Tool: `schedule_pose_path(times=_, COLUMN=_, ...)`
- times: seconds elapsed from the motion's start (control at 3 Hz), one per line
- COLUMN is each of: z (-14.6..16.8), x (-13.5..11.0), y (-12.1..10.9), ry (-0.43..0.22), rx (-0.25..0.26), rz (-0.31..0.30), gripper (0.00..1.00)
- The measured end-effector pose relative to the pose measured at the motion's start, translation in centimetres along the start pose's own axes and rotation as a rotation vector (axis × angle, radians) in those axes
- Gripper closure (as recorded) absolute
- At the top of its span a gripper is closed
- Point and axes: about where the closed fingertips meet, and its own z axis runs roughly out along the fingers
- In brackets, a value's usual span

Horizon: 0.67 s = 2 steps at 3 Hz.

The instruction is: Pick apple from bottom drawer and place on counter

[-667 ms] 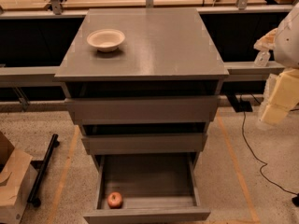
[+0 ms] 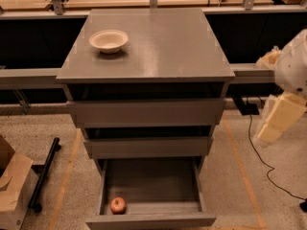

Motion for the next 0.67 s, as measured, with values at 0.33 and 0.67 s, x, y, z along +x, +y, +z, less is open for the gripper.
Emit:
schedule_pose_path(times=0.33, z=5.53, x=1.43, y=0.79, ry=-0.104, rx=-0.044, rz=0.025, gripper=0.0)
schedule_pose_path(times=0.67, z=5.88, x=1.33, y=0.68, ry=-0.118, rx=-0.039, rz=0.025, gripper=0.0)
